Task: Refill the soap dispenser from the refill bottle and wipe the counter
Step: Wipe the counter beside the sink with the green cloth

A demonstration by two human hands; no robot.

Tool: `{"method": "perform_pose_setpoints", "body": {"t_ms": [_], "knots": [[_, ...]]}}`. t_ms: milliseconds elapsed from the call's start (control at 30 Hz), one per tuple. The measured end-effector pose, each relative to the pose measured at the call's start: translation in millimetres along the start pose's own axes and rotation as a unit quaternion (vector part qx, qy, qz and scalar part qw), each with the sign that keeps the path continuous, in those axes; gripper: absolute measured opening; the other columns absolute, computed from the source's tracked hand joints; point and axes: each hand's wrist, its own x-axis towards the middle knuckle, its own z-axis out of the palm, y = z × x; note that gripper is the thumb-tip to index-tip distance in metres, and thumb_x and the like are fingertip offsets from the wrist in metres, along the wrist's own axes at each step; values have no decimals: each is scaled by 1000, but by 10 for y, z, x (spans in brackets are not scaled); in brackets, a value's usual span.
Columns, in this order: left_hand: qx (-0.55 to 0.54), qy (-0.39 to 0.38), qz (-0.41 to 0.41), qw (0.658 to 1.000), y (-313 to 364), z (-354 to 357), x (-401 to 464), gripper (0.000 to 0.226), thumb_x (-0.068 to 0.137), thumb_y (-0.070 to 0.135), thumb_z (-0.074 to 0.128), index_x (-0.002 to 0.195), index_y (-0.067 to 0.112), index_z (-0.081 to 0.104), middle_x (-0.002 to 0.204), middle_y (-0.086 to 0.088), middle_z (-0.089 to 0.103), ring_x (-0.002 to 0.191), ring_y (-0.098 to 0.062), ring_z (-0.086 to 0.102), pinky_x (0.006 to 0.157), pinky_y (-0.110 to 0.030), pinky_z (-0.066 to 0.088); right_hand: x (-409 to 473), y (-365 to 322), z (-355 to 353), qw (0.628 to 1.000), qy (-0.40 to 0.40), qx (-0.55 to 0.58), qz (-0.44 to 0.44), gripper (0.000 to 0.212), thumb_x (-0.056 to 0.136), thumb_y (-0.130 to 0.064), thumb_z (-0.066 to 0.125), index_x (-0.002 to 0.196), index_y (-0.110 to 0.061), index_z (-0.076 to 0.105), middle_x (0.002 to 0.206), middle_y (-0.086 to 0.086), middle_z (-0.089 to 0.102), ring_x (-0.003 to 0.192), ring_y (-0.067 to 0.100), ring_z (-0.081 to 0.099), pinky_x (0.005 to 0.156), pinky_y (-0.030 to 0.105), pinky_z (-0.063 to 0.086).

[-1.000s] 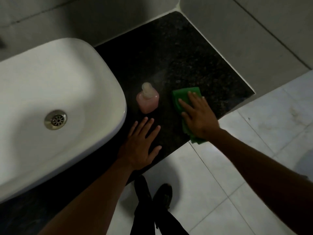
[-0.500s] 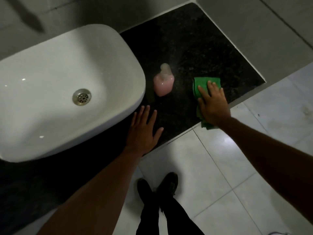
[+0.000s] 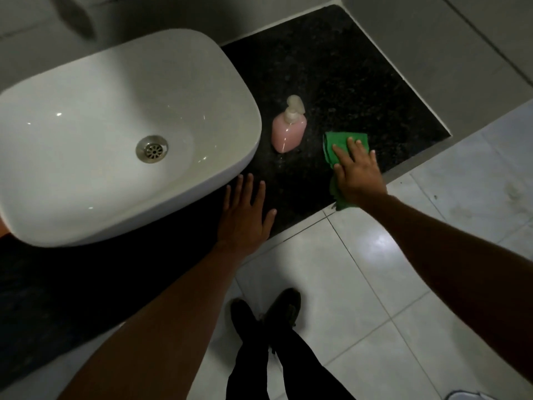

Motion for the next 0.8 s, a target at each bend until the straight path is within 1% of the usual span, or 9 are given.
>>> {"method": "perform_pose_setpoints", "body": {"t_ms": [100, 167, 233, 300, 467, 567, 633, 733, 800], "knots": [[6, -4, -4, 1000, 88, 7, 68, 73, 98, 58, 27, 158, 16, 28, 167, -19, 22, 156, -36, 14, 125, -60, 11, 116, -256, 29, 999, 4, 0, 44, 59, 101, -51, 16, 156, -27, 18, 164, 17, 11, 152, 34, 5, 121, 55, 0], [13, -6, 23, 1000, 215, 14, 167, 73, 97, 58, 28, 157, 17, 32, 167, -18, 24, 156, -36, 17, 123, -63, 11, 21, -494, 114, 1000, 0, -7, 13, 60, 102, -50, 17, 155, -24, 19, 163, 18, 12, 151, 35, 7, 119, 54, 0], [23, -9, 84, 996, 342, 28, 314, 72, 96, 58, 28, 156, 18, 36, 166, -17, 28, 155, -35, 19, 124, -62, 13, -127, -558, 192, 1000, -7, -17, -23, 58, 102, -47, 22, 154, -21, 24, 162, 20, 16, 151, 37, 9, 118, 52, -1], [20, -7, 134, 991, 487, 52, 496, 71, 96, 58, 29, 155, 19, 38, 165, -15, 30, 155, -34, 22, 123, -61, 15, -130, -301, 150, 999, -12, -24, -20, 58, 102, -46, 25, 153, -20, 26, 162, 21, 17, 150, 38, 10, 117, 50, -3], [20, 11, 151, 988, 590, 127, 697, 70, 98, 59, 30, 157, 23, 34, 167, -13, 26, 156, -34, 19, 122, -63, 15, 343, 934, -253, 994, 15, -10, 109, 62, 103, -46, 15, 157, -13, 18, 163, 20, 11, 151, 37, 5, 121, 50, 0], [11, 35, 153, 988, 585, 190, 716, 70, 97, 59, 31, 156, 22, 36, 166, -14, 29, 155, -34, 21, 122, -64, 16, 802, 1392, -472, 993, 42, -9, 106, 59, 104, -38, 25, 154, -7, 26, 161, 25, 19, 149, 40, 14, 123, 44, 8], [0, 50, 152, 987, 554, 242, 717, 69, 97, 60, 35, 155, 22, 38, 165, -13, 32, 155, -34, 22, 122, -64, 16, 1246, 1275, -504, 995, 47, -10, 87, 56, 104, -34, 32, 152, -5, 33, 158, 28, 25, 148, 40, 20, 122, 41, 10], [-7, 69, 154, 986, 539, 282, 699, 69, 96, 60, 40, 154, 23, 40, 164, -13, 34, 155, -34, 24, 121, -63, 17, 1807, 742, -411, 996, 35, -15, 78, 63, 101, -50, 32, 154, -15, 31, 160, 22, 23, 149, 36, 18, 122, 42, 9], [-7, 67, 151, 986, 549, 257, 702, 69, 95, 60, 42, 153, 23, 41, 163, -12, 35, 154, -34, 25, 121, -63, 17, 1928, 312, -341, 998, 31, -11, 52, 69, 96, -59, 32, 155, -21, 28, 162, 18, 20, 149, 37, 16, 122, 46, 10]]}}
